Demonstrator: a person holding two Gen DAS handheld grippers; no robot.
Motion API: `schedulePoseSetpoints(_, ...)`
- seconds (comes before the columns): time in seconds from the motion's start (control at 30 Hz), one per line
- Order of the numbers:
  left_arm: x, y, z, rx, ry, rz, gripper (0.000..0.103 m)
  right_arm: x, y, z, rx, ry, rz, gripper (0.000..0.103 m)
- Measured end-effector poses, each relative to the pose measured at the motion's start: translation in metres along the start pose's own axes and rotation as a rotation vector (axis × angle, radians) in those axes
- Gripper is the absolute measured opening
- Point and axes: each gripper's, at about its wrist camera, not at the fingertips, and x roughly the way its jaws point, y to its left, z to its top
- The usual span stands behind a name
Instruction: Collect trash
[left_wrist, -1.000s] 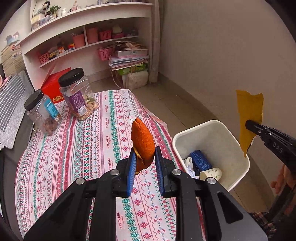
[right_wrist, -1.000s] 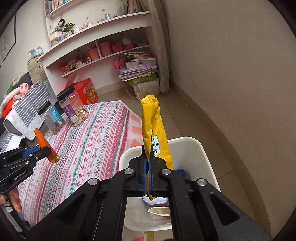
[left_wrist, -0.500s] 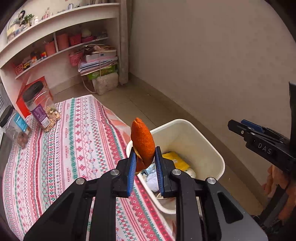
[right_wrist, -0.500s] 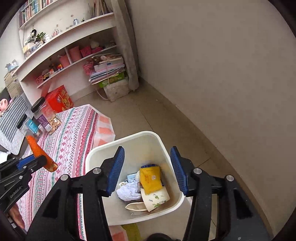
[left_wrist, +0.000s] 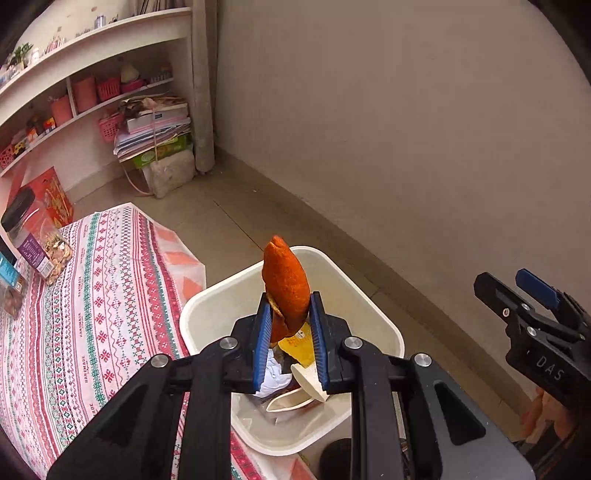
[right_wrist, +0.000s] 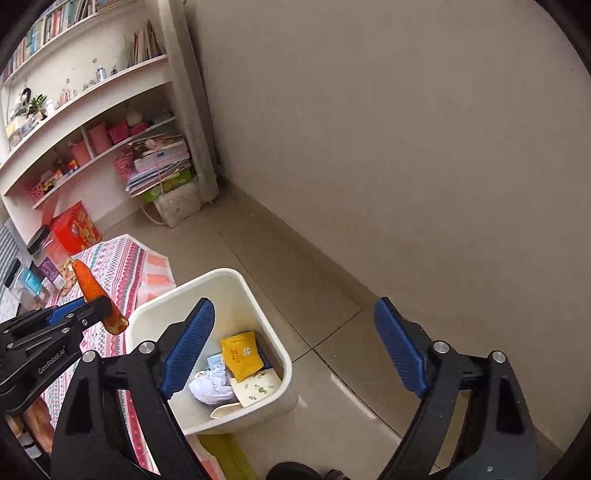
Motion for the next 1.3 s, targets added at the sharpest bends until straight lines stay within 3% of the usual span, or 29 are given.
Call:
schedulePoseSetpoints(0.1,0.0,-0.007,0.002,0.018,0.0,0.003,0.05,-0.007,-0.003,-0.001,0.005,-0.033,-0.022,0.091)
schedulePoseSetpoints(0.3,-0.012,-0.009,0.0,0.011,-0.029,0.02,0.062,-0.029,0.001,0.0,0.001,-0.132,-0.088,0.096)
schedulePoseSetpoints(0.57,-0.037,0.004,-0.006,-0.013,-0.089,0.076,0.085,-0.042,-0.001,-0.004,0.076,-0.139,-0.095,0.096)
schedulePoseSetpoints(0.93,-0.083,0.033,-0.03,-0.079,-0.164,0.125,0.096,-0.061,0.037,-0.017,0.016,-0.174,-0.038,0.096)
schedulePoseSetpoints(1.1,-0.097,0.049,-0.042,-0.1,-0.169,0.184,0.096,-0.076,0.059,-0.027,-0.021,-0.226,-0.04,0.096)
schedulePoseSetpoints(1.3,-0.115,0.074,-0.058,-0.15,-0.19,0.222,0.096,-0.082,0.077,-0.034,-0.033,-0.211,-0.021,0.096)
